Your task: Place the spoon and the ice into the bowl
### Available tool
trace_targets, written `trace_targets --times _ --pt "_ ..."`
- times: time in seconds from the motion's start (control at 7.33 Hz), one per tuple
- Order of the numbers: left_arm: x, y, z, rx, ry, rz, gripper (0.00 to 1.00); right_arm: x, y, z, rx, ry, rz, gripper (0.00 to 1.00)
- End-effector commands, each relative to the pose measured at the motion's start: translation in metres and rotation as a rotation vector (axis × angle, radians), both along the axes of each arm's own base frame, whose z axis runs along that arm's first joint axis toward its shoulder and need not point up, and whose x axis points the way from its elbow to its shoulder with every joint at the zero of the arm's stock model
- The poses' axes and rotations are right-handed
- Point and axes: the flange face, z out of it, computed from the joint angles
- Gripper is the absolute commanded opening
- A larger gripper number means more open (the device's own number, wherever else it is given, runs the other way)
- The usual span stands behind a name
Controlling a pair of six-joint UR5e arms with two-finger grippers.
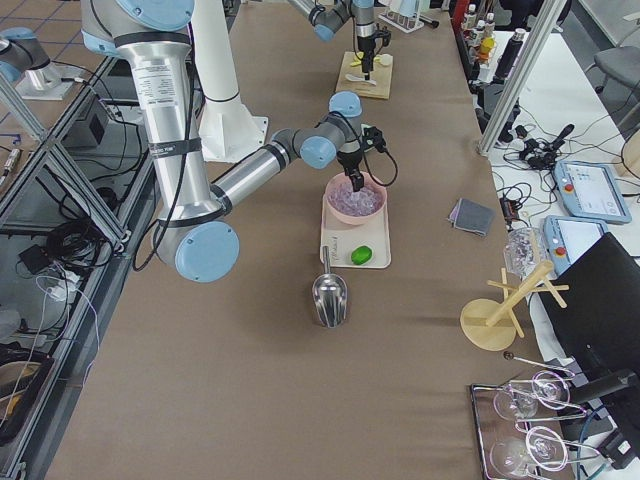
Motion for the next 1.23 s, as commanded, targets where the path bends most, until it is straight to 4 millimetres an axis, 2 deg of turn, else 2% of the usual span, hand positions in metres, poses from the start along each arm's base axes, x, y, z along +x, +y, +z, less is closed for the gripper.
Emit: trace_targets --times 0.0,0.27,0.55,0.68,0.82,1.09 --pt "0.005 -0.005 0.000 0.007 -0.004 0.004 0.94 -0.008 -0.007 0.013 0.059 0.046 -0.046 0.71" --pt "0.005 -0.005 -0.001 0.008 -0.003 0.004 0.94 -0.018 -0.006 0.009 0.067 0.046 -0.054 0.70" --pt "0.004 -0.005 -0.002 0.009 -0.002 0.003 0.94 -0.028 -0.013 0.013 0.063 0.057 -0.060 0.64" --pt "0.004 -0.005 -0.002 0.009 -0.002 0.003 0.94 -0.035 -0.018 0.021 0.066 0.078 -0.060 0.63" --pt "0.003 -0.005 -0.006 0.013 0.003 0.000 0.94 -0.034 -0.020 0.014 0.093 0.075 -0.069 0.60" --pt "0.001 -0.005 -0.007 0.015 0.006 0.000 0.94 -0.031 -0.019 0.023 0.083 0.086 -0.068 0.54"
